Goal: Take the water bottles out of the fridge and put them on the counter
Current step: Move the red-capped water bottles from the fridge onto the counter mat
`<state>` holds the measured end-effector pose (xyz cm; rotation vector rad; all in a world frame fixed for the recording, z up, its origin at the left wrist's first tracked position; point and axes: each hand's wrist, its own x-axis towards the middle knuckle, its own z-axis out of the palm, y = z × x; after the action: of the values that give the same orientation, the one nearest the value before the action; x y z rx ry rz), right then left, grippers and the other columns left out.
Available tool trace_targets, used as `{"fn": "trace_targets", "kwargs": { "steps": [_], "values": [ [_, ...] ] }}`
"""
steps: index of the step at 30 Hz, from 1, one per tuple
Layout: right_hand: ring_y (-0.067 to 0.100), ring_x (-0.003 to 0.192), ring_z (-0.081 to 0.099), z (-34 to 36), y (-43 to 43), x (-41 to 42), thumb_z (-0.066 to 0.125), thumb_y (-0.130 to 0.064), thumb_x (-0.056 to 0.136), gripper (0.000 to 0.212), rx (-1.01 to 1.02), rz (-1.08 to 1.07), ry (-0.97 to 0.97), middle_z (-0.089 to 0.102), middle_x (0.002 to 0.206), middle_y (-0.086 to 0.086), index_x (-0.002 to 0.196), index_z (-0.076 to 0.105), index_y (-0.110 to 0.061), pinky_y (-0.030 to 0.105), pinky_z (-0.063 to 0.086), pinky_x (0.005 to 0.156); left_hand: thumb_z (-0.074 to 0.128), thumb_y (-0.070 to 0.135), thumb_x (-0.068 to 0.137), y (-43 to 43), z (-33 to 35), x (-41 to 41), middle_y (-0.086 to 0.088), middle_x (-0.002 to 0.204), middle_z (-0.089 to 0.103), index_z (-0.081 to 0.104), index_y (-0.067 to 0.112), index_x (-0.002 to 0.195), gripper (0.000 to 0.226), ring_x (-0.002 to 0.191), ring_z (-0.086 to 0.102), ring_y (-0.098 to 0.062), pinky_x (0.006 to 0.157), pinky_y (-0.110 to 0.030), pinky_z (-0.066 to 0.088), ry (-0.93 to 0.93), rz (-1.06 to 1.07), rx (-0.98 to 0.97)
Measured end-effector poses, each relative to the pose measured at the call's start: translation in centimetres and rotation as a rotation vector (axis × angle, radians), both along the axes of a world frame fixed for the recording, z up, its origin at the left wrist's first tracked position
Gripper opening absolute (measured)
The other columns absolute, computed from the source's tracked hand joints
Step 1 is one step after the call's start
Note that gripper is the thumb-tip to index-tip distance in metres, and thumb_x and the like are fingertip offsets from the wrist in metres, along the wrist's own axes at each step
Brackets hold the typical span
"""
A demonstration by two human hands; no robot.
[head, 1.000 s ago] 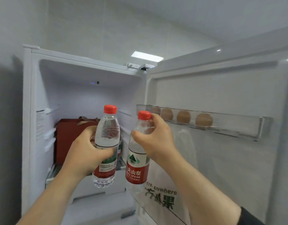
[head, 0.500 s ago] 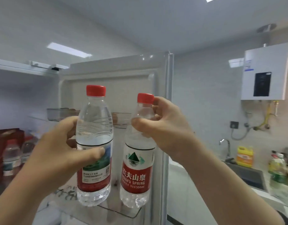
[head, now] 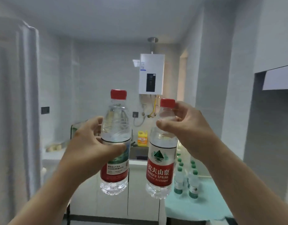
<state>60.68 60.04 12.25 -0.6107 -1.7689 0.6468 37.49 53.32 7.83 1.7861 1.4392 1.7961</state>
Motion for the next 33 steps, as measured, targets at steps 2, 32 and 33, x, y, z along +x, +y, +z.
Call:
{"fn": "trace_targets", "kwargs": {
  "steps": [2, 32, 33],
  "values": [
    [0.008, 0.086, 0.071, -0.6, 1.7, 3.9, 0.083, -0.024, 0.073, 0.038, -0.003, -0.057, -0.017, 0.073, 0.093, -0.011, 0.107, 0.066, -0.030, 0.029, 0.057, 0.078, 0.092, 0.023, 0.053, 3.3, -0.8, 3.6, 0.011, 0.089, 0.075, 0.063, 0.036, 0.101, 0.058, 0.078, 0.074, -0.011, 0.065, -0.030, 0.058, -0.008, -0.055, -0.036],
    [0.007, 0.074, 0.067, -19.2, 44.5, 30.7, 0.079, -0.021, 0.061, 0.030, -0.327, -0.726, 0.074, 0.073, 0.081, -0.011, 0.086, 0.070, -0.034, 0.024, 0.055, 0.065, 0.079, 0.037, 0.050, 55.5, -19.3, 32.7, 0.032, 0.093, 0.064, 0.049, 0.059, 0.103, 0.065, 0.084, 0.063, 0.006, 0.064, -0.019, 0.048, -0.004, -0.451, -0.337],
    [0.010, 0.076, 0.068, -19.8, 46.0, 31.2, 0.079, -0.019, 0.062, 0.029, -0.331, -0.740, 0.070, 0.073, 0.081, -0.008, 0.086, 0.070, -0.032, 0.026, 0.056, 0.068, 0.078, 0.038, 0.050, 57.2, -19.6, 33.5, 0.025, 0.093, 0.066, 0.051, 0.055, 0.105, 0.064, 0.086, 0.063, 0.001, 0.067, -0.023, 0.051, -0.013, -0.462, -0.358]
  ]
}}
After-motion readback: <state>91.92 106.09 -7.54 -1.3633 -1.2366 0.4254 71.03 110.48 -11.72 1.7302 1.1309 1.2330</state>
